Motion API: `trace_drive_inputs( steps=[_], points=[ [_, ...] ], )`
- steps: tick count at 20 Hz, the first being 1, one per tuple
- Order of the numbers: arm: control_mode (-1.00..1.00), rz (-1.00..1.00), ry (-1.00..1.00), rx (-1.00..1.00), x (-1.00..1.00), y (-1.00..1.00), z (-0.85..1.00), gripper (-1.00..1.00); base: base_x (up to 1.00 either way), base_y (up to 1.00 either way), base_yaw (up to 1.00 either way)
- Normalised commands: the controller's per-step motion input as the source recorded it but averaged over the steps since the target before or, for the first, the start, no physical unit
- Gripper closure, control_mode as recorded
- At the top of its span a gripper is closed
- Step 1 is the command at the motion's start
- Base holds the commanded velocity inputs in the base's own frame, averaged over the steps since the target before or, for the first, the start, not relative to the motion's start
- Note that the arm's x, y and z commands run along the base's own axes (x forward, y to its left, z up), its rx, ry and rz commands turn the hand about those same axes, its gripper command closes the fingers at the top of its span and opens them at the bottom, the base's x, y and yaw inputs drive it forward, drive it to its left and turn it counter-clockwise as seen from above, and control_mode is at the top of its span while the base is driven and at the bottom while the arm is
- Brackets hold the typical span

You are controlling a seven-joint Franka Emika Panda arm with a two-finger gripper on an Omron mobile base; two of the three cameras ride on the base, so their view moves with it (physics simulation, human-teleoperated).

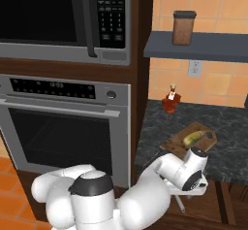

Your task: Place the appropriate cutting tool for cutting the cucumber skin on the cutting board.

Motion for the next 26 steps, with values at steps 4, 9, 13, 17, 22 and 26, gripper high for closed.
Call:
trace_drive_inputs(
  steps=[4, 9, 13, 17, 22, 26],
  points=[
    [-1.00, 0.00, -0.02, -0.01, 0.14, 0.00, -0.45, -1.00, 0.00, 0.00, 0.00],
    [-1.00, 0.00, 0.00, -0.02, 0.12, 0.00, -0.38, -1.00, 0.00, 0.00, 0.00],
    [-1.00, 0.00, 0.00, -0.01, 0.08, 0.00, -0.27, -1.00, 0.00, 0.00, 0.00],
    [-1.00, 0.00, -0.01, 0.00, 0.01, 0.00, -0.23, -1.00, 0.00, 0.00, 0.00],
    [-1.00, 0.00, 0.00, 0.00, 0.00, 0.00, -0.33, -1.00, 0.00, 0.00, 0.00],
    [-1.00, 0.00, 0.00, 0.00, 0.00, -0.01, -0.39, 1.00, 0.00, 0.00, 0.00]
  ],
)
